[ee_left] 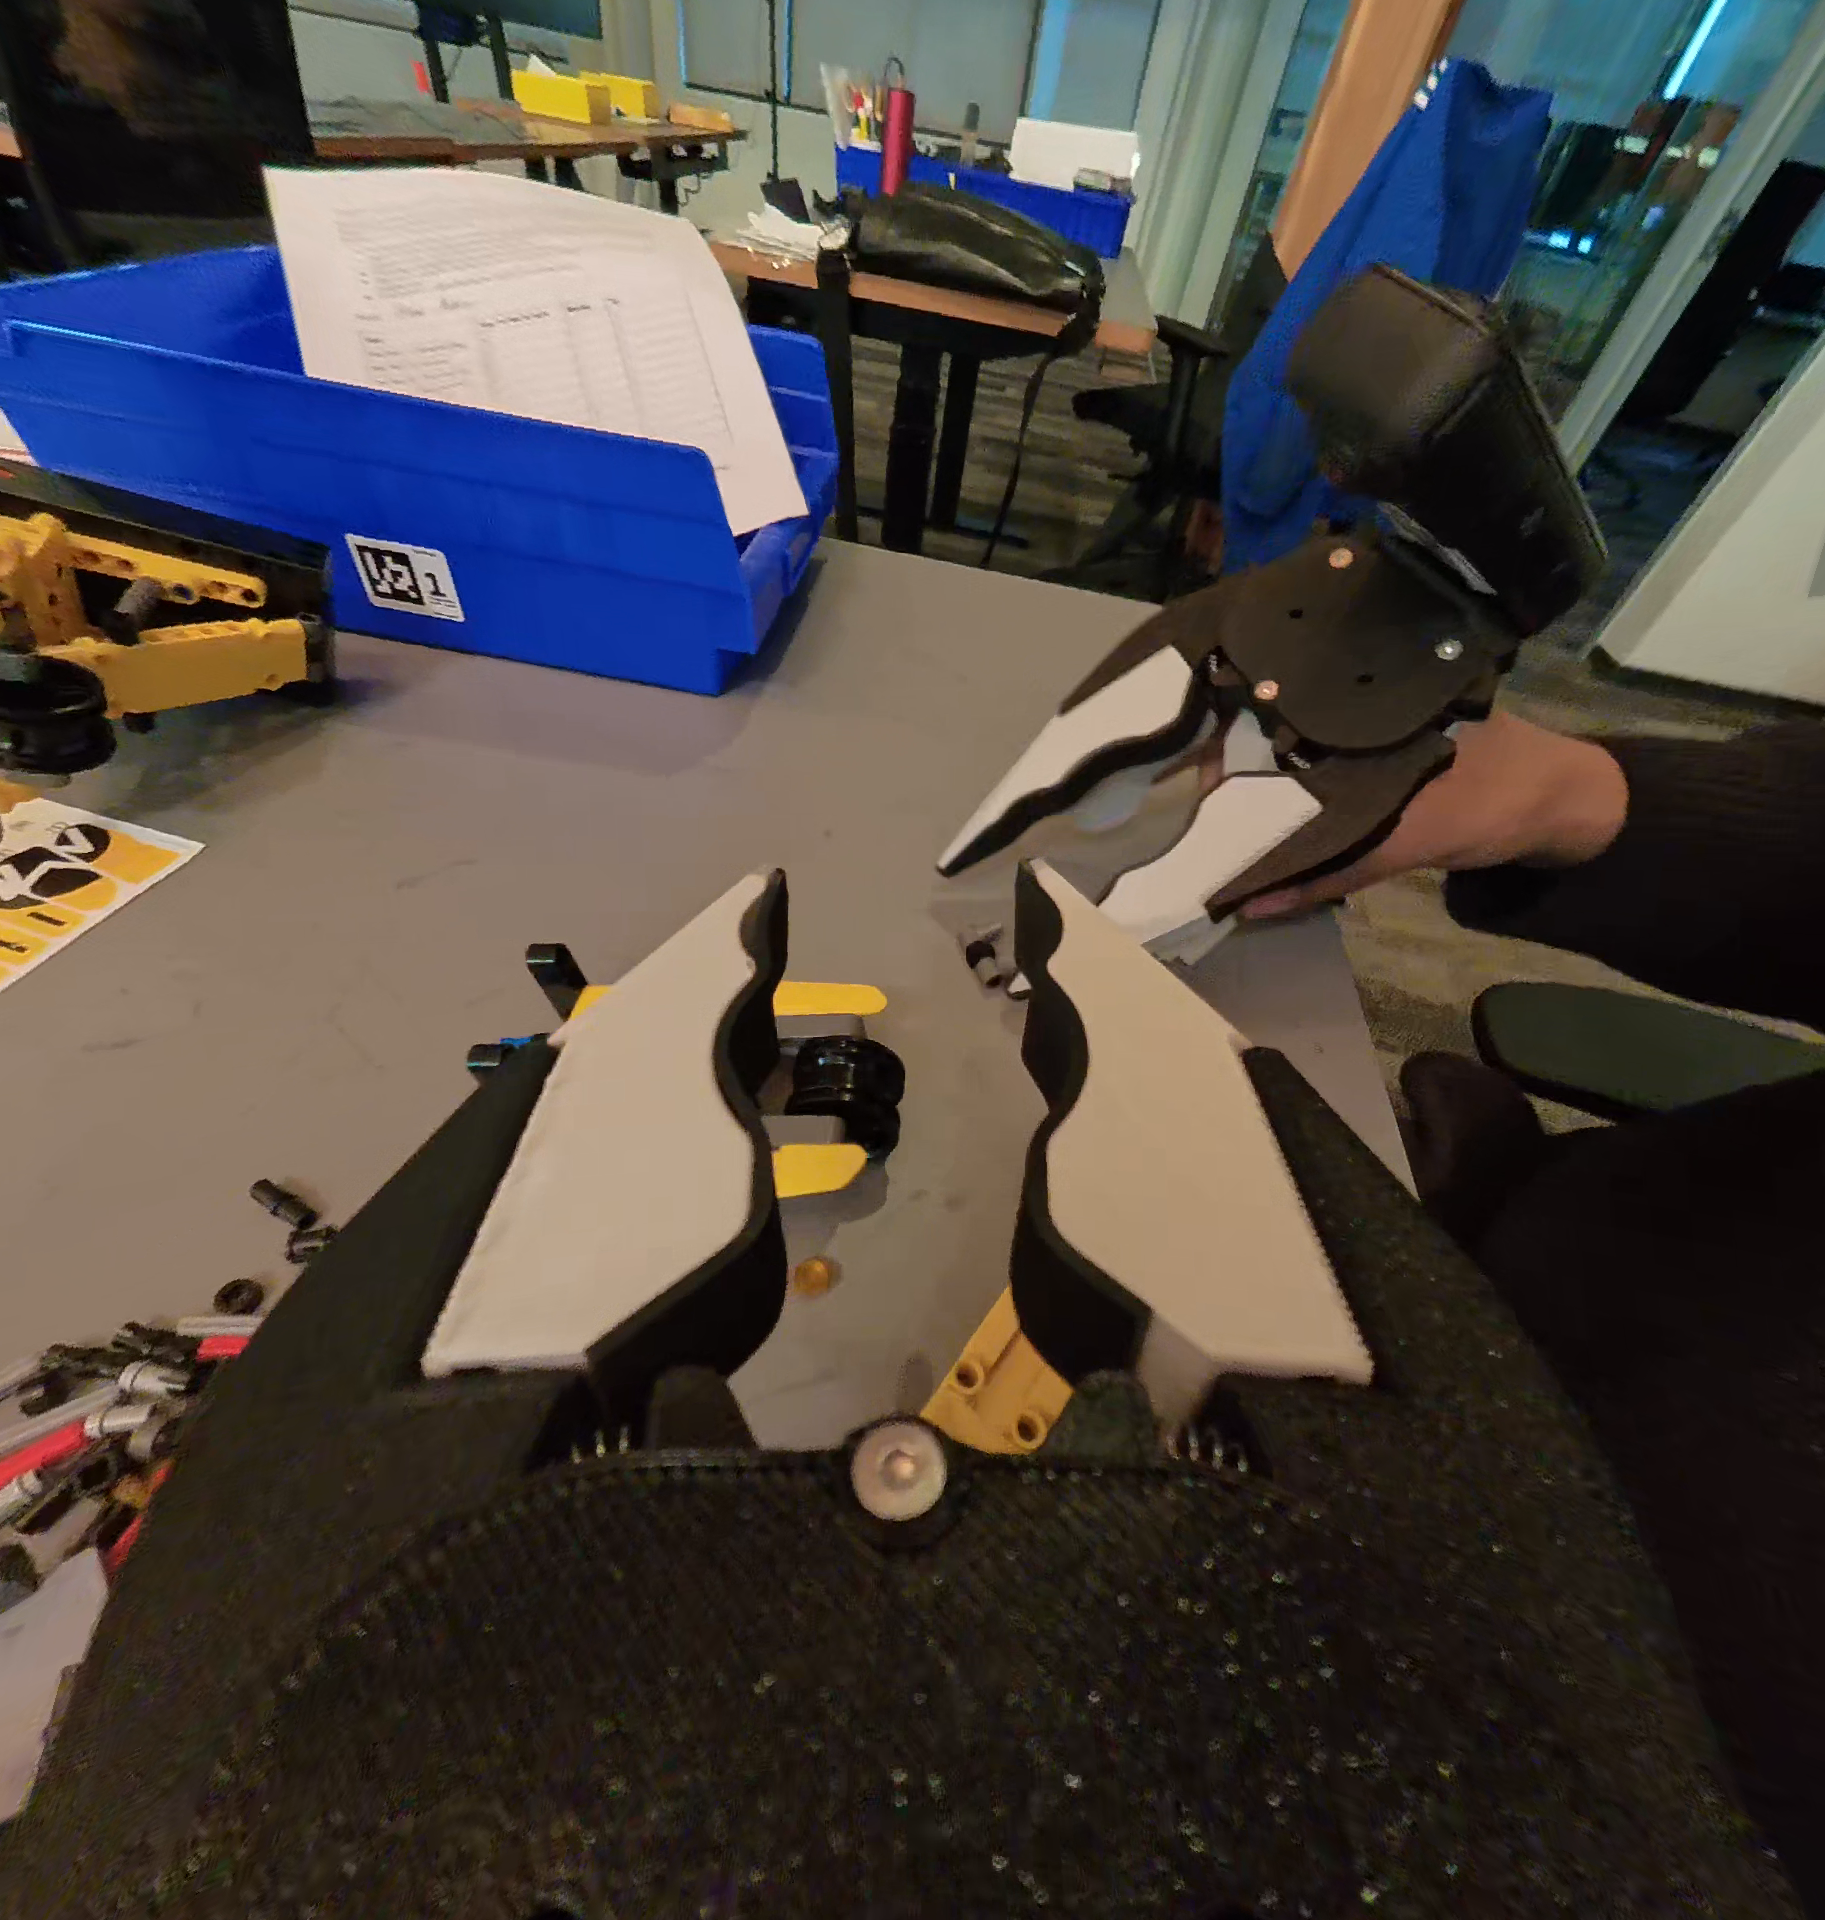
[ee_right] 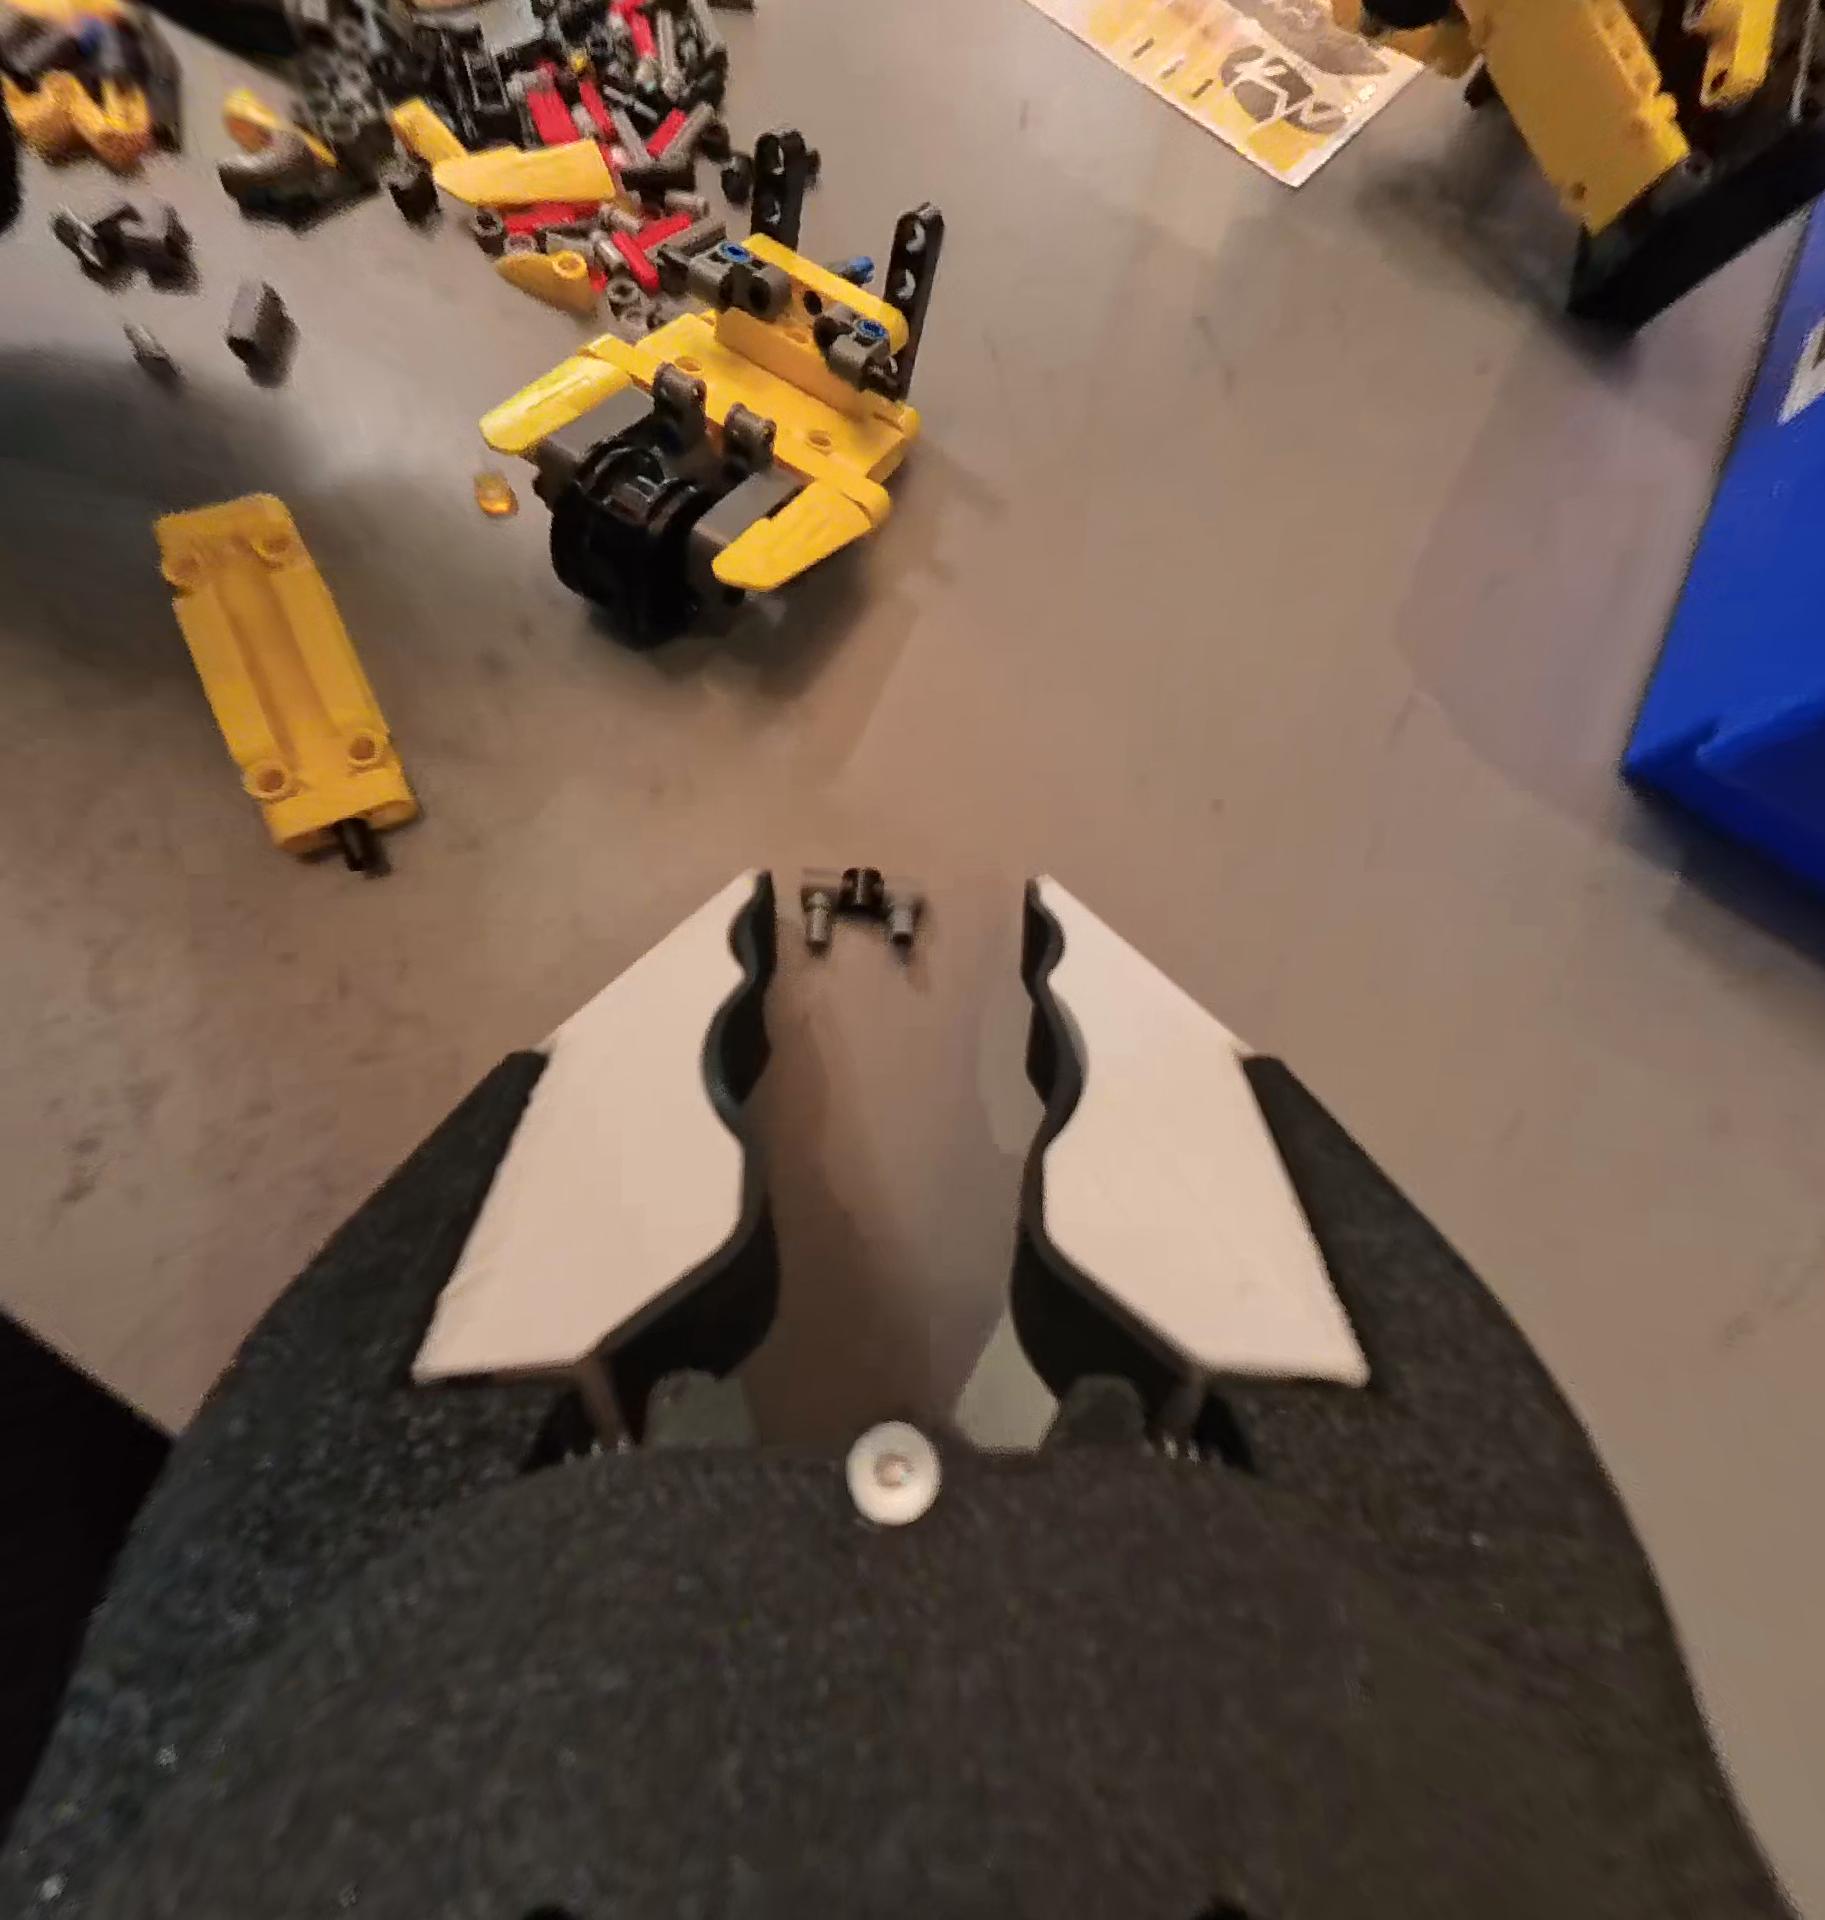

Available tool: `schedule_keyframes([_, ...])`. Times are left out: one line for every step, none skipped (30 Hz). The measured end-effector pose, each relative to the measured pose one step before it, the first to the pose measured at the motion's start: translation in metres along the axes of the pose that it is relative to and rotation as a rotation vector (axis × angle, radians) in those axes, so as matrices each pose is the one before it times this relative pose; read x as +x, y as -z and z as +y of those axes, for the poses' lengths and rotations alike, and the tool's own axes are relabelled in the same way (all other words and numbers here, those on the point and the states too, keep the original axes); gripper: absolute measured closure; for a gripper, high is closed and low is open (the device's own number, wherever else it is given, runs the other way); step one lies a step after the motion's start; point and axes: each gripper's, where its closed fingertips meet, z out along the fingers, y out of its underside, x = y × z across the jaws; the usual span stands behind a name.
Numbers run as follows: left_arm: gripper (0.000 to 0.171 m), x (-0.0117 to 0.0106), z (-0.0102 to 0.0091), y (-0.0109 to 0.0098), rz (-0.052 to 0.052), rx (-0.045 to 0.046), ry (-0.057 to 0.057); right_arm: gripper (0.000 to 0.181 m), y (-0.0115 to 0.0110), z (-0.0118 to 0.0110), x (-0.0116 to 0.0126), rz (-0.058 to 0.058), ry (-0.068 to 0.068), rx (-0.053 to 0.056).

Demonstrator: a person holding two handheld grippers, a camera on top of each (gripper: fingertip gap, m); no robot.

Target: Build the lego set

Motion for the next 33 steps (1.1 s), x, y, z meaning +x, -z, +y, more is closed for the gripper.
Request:
schedule_keyframes([0.13,-0.00207,-0.00103,0.00095,0.0012,0.00868,0.0179,0.144,0.00398,0.001,-0.00006,0.0039,-0.0256,0.0121])
schedule_keyframes([0.13,-0.00136,-0.00051,0.00066,0.0065,0.00784,0.0216,0.151,0.00372,-0.00027,0.00102,0.0118,-0.0141,0.0171])
schedule_keyframes([0.13,-0.00083,0.00018,0.00009,0.0107,0.00664,0.0248,0.158,0.00308,-0.00169,0.00092,0.0112,-0.0064,0.0206])
schedule_keyframes([0.13,-0.00033,0.00064,-0.00023,0.0133,0.00418,0.0255,0.165,0.00221,-0.00195,0.00011,0.0032,-0.0011,0.0186])
schedule_keyframes([0.13,-0.00032,0.00121,-0.00051,0.0126,-0.00095,0.0219,0.167,0.0005,-0.00103,-0.00047,-0.0036,-0.0031,0.0078])
schedule_keyframes([0.129,-0.00087,0.00148,-0.00063,0.0061,-0.0043,0.0138,0.167,-0.00103,0.00039,-0.00071,-0.0086,-0.0088,-0.006])
schedule_keyframes([0.129,-0.00121,0.00124,-0.0004,-0.0006,-0.00466,0.0055,0.168,-0.0023,0.002,-0.00122,-0.0141,-0.0107,-0.0183])
schedule_keyframes([0.129,-0.00107,0.00096,-0.00026,-0.0024,-0.00381,0.0,0.169,-0.00264,0.00236,-0.00101,-0.0131,-0.0087,-0.0213])
schedule_keyframes([0.129,-0.00075,0.00089,-0.00013,-0.003,-0.00425,-0.0028,0.171,-0.00219,0.00181,-0.00075,-0.0103,-0.0051,-0.0165])
schedule_keyframes([0.129,-0.00063,0.00081,-0.00014,-0.0041,-0.0052,-0.0055,0.175,-0.00145,0.00113,-0.00029,-0.008,-0.0042,-0.0106])
schedule_keyframes([0.129,-0.00041,0.00086,-0.00011,-0.005,-0.00615,-0.0084,0.178,-0.00103,0.00076,-0.00058,-0.0101,-0.0043,-0.0068])
schedule_keyframes([0.129,0.0003,0.00087,-0.00038,-0.0022,-0.00729,-0.0123,0.178,-0.00058,0.00022,-0.00027,-0.0085,-0.0047,-0.0036])
schedule_keyframes([0.13,0.00131,0.00138,-0.00082,0.0011,-0.01088,-0.016,0.178,-0.00021,-0.00019,-0.00052,-0.0087,-0.0037,0.0005])
schedule_keyframes([0.131,0.00095,0.00242,-0.00181,-0.0045,-0.02032,-0.0163,0.178,0.00018,-0.00081,-0.0005,-0.0077,-0.0027,0.0041])
schedule_keyframes([0.132,0.00116,0.00337,-0.00322,-0.0068,-0.02783,-0.0113,0.178,0.00068,-0.00169,0.0001,-0.0042,-0.0036,0.0106])
schedule_keyframes([0.135,0.00396,0.00267,-0.00457,0.0046,-0.02962,-0.0026,0.18,0.00078,-0.00183,0.0004,-0.0034,-0.0058,0.0115])
schedule_keyframes([0.14,0.00556,0.00166,-0.00549,0.0073,-0.0293,0.0016,0.18,0.00012,-0.00077,0.00103,-0.0005,-0.0094,0.0042])
schedule_keyframes([0.144,0.00598,0.00063,-0.00668,0.0045,-0.0262,0.0001,0.18,-0.00032,0.00011,0.00082,-0.0011,-0.0084,-0.0017])
schedule_keyframes([0.146,0.0077,0.00103,-0.00779,0.0155,-0.03106,-0.0048,0.18,-0.00039,-0.00016,0.00032,-0.0008,-0.0029,-0.0005])
schedule_keyframes([0.147,0.00596,0.0031,-0.00845,0.0085,-0.04984,-0.0036,0.18,-0.00013,-0.00027,0.0002,0.0031,0.0025,0.0005])
schedule_keyframes([0.148,0.00353,0.00364,-0.00873,-0.0031,-0.05494,-0.0117,0.18,-0.00023,-0.00014,-0.00006,0.0033,0.0051,-0.0005])
schedule_keyframes([0.151,-0.00009,0.00406,-0.00807,-0.0226,-0.05434,-0.0179,0.18,-0.00024,0.00021,-0.00072,-0.0003,0.006,-0.0017])
schedule_keyframes([0.152,-0.00185,0.00385,-0.00754,-0.0313,-0.04922,-0.0214,0.18,-0.00012,0.00015,-0.00051,0.0002,0.005,-0.0014])
schedule_keyframes([0.155,-0.00166,0.00382,-0.00722,-0.0273,-0.04071,-0.0226,0.181,-0.00004,0.00013,-0.00058,-0.0022,0.0032,-0.0004])
schedule_keyframes([0.157,-0.00138,0.00399,-0.00671,-0.0221,-0.0361,-0.013,0.181,0.00011,-0.00011,-0.00067,-0.005,0.0007,0.0009])
schedule_keyframes([0.158,0.00062,0.00416,-0.00611,-0.0069,-0.03294,-0.0042,0.181,0.00021,-0.00006,-0.00027,-0.0051,-0.0022,0.0013])
schedule_keyframes([0.158,0.00159,0.00425,-0.00487,0.0022,-0.02942,0.0005,0.181,0.0,0.00011,-0.00021,-0.0059,-0.0043,0.0001])
schedule_keyframes([0.158,0.00039,0.00294,-0.00356,-0.0023,-0.01804,0.002,0.181,-0.00026,0.00049,-0.00006,-0.0075,-0.0059,-0.0027])
schedule_keyframes([0.158,-0.00093,0.00143,-0.00231,-0.0082,-0.00675,0.0032,0.181,-0.00035,0.00067,0.00002,-0.0064,-0.0066,-0.0045])
schedule_keyframes([0.158,-0.00195,0.00072,-0.00144,-0.0105,-0.0035,0.0056,0.181,-0.00054,0.00069,0.00009,-0.0052,-0.0055,-0.0053])
schedule_keyframes([0.158,-0.00145,0.00051,-0.0008,-0.0056,-0.00362,0.0031,0.181,-0.00068,0.00081,-0.00022,-0.0045,-0.0029,-0.0064])
schedule_keyframes([0.158,-0.00015,-0.0003,-0.00057,0.0031,0.00131,0.0016,0.181,-0.00059,0.00043,0.00049,0.0017,-0.0015,-0.0039])
schedule_keyframes([0.158,0.0001,-0.00121,-0.00026,0.0045,0.00617,0.0062,0.181,-0.00032,0.00034,0.00019,-0.0004,-0.0008,-0.003])
